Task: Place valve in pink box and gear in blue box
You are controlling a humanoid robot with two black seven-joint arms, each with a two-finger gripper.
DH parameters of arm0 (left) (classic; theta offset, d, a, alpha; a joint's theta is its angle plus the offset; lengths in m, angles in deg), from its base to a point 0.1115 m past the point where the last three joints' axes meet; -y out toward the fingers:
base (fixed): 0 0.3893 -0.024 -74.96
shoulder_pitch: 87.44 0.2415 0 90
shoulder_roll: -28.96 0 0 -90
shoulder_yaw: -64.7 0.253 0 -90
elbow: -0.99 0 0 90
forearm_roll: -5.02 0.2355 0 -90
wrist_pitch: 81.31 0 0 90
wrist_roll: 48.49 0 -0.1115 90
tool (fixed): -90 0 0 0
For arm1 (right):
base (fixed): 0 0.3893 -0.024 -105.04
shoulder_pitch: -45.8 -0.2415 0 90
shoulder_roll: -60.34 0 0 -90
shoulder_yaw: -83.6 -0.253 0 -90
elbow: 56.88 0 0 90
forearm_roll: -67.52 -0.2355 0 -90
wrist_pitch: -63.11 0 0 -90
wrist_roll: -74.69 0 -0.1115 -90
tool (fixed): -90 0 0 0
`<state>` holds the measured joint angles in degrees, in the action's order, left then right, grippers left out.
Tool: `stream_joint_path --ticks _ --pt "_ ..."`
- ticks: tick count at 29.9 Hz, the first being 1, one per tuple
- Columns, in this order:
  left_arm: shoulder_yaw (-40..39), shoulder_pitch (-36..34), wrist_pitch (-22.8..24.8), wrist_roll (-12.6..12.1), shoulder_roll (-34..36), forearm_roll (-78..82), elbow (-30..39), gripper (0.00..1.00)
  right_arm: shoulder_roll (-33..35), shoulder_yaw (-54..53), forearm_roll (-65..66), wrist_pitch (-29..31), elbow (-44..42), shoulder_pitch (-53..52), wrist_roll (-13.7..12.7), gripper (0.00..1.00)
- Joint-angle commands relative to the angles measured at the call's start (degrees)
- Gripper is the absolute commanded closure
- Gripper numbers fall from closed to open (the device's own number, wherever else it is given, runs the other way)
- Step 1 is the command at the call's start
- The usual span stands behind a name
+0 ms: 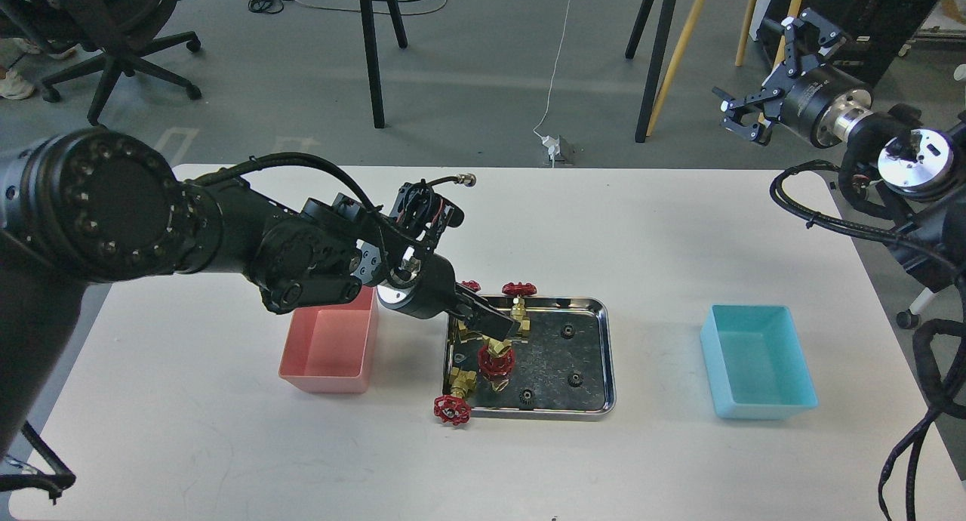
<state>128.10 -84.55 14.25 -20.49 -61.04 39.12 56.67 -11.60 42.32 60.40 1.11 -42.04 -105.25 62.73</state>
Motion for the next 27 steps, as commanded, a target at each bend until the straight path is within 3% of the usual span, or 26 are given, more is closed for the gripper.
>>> stream_joint_path --ticks 1,10,27 --pt "-0.5 0.3 0.0 0.0 0.0 0.0 -0.1 0.0 -0.1 0.1 0.0 0.0 0.0 0.1 0.1 0.01" --pt "-3.5 1.3 -0.7 0.0 0.0 0.1 -0.2 0.0 -0.1 0.1 0.0 0.0 0.0 0.5 0.1 0.01" --pt "0.9 0.5 -13.3 0.0 0.0 26.7 1.7 0.0 1.6 0.0 -0.1 0.0 0.4 2.5 0.1 0.01"
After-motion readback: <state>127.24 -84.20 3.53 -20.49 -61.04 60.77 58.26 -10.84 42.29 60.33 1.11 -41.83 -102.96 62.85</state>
